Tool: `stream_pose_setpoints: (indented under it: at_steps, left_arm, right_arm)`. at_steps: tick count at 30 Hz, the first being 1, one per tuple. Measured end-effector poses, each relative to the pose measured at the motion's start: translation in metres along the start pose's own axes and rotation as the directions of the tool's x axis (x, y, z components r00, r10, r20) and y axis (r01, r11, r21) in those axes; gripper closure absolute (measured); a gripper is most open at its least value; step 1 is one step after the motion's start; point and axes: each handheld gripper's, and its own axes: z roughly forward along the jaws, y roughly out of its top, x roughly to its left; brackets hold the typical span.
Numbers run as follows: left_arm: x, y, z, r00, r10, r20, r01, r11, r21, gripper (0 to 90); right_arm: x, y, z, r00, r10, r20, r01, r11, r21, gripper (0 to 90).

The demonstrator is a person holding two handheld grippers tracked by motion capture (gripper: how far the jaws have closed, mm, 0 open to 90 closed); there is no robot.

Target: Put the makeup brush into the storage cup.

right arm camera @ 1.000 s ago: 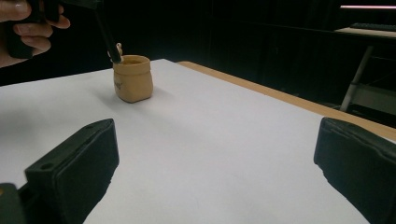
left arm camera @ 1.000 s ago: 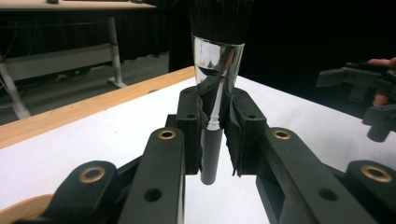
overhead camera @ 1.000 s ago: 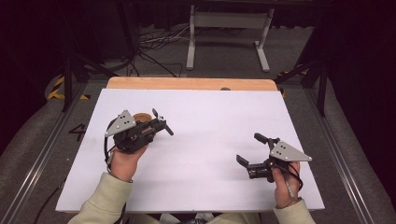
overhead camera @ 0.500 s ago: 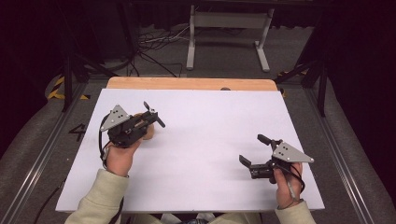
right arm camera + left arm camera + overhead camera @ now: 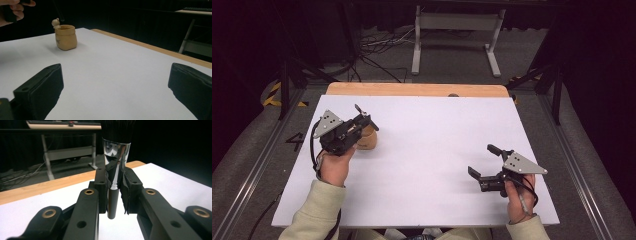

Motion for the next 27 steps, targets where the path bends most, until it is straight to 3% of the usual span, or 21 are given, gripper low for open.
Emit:
stream_pose_setpoints:
  at_steps: [8, 13, 20, 27]
  left_arm:
    - [0.002, -0.001, -0.002, 0.9977, 0.011, -0.067, -0.01, 0.9999, 0.006, 77.0]
    - [0.006, -0.002, -0.003, 0.9948, -0.002, -0.102, 0.003, 0.9999, 0.015, 77.0]
    - [0.01, -0.003, -0.004, 0.9932, -0.011, -0.116, 0.013, 0.9998, 0.016, 77.0]
    - [0.013, -0.012, 0.003, 0.9925, -0.011, -0.121, 0.018, 0.9986, 0.05, 77.0]
  right_arm:
    - [0.0, 0.0, 0.001, 1.0, 0.0, -0.004, 0.0, 1.0, 0.0, 0.6]
    - [0.0, -0.001, 0.001, 1.0, 0.005, -0.006, -0.005, 1.0, 0.001, 0.6]
    - [0.0, -0.001, 0.001, 0.9999, 0.011, -0.007, -0.011, 1.0, 0.005, 0.6]
    - [0.001, -0.002, 0.003, 0.9999, 0.003, -0.014, -0.002, 1.0, 0.013, 0.6]
